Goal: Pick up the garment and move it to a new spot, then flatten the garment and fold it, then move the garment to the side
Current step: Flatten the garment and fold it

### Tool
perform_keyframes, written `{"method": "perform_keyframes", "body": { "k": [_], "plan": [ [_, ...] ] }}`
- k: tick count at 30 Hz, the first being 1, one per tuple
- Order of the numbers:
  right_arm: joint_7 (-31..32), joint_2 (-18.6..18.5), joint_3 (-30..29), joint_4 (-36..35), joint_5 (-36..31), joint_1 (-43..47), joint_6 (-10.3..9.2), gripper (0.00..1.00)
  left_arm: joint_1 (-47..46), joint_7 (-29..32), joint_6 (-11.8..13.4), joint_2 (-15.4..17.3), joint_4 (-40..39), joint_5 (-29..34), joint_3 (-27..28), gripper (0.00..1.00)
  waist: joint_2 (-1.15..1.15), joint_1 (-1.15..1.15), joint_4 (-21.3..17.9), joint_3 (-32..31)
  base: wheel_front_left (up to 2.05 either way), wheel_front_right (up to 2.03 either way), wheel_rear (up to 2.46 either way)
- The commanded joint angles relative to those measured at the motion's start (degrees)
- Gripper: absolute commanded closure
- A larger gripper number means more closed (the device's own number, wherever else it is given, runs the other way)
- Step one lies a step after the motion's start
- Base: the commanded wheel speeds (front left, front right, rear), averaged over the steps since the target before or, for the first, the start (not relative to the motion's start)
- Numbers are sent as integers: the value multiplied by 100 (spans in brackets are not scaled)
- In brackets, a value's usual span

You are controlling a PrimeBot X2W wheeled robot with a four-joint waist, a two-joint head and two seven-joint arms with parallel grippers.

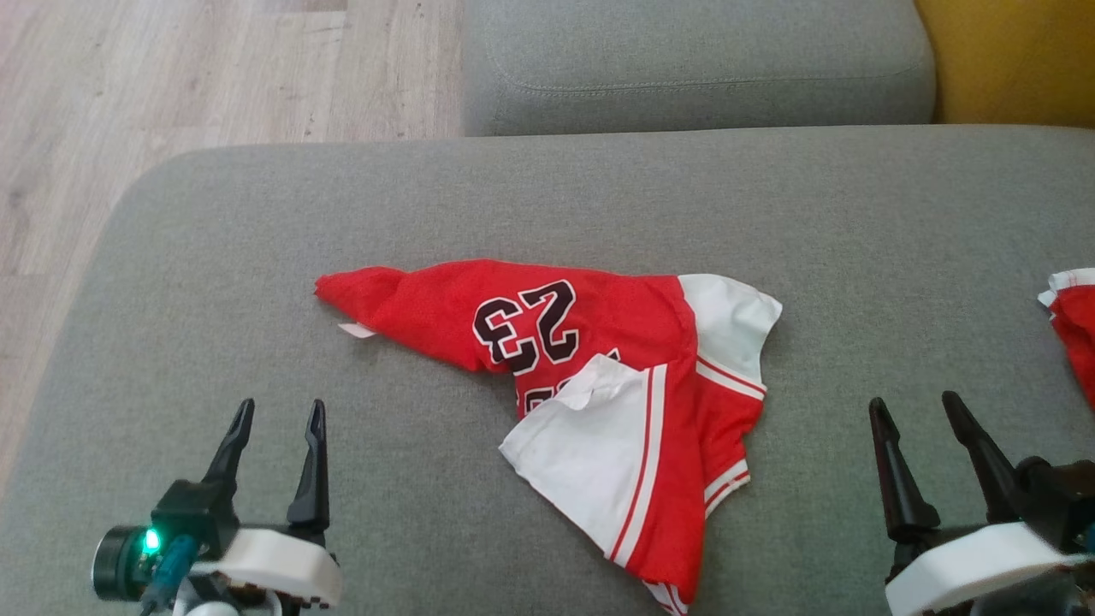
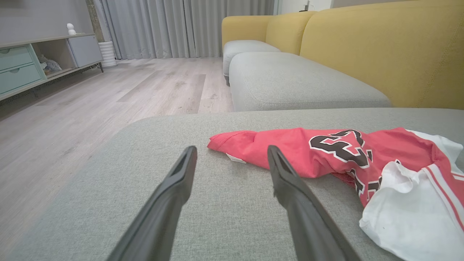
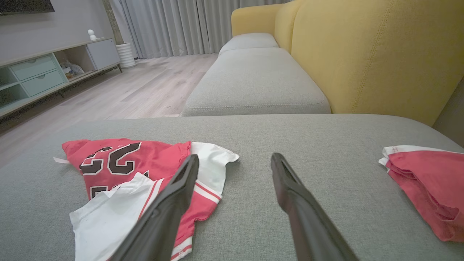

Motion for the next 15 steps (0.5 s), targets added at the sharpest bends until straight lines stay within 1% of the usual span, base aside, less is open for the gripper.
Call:
{"method": "perform_keyframes", "body": {
  "k": [1, 5, 9, 12, 15],
  "plan": [
    [-4, -40, 135, -211, 24, -240, -4, 0, -225, -15, 33, 183, -199, -33, 220, 0, 0, 0, 5, 1, 0, 0, 0],
    [17, -40, 147, -197, 13, -255, -4, 0, -238, -22, 36, 185, -207, -44, 218, 0, 0, 0, 12, 13, 0, 0, 0],
    [321, -39, 374, -100, -69, -330, -4, 0, -305, -24, 29, 180, -225, -49, 204, 0, 0, 0, 51, 93, 0, 0, 0],
    [681, -134, 824, 129, -68, -487, -4, 0, -428, -45, 13, 151, -234, -33, 178, 0, 0, 0, 136, 200, 0, 0, 0],
    [987, -327, 1504, 539, 129, -743, -4, 0, -592, -85, -19, 99, -235, -6, 134, 0, 0, 0, 276, 334, 0, 0, 0]
  ]
}}
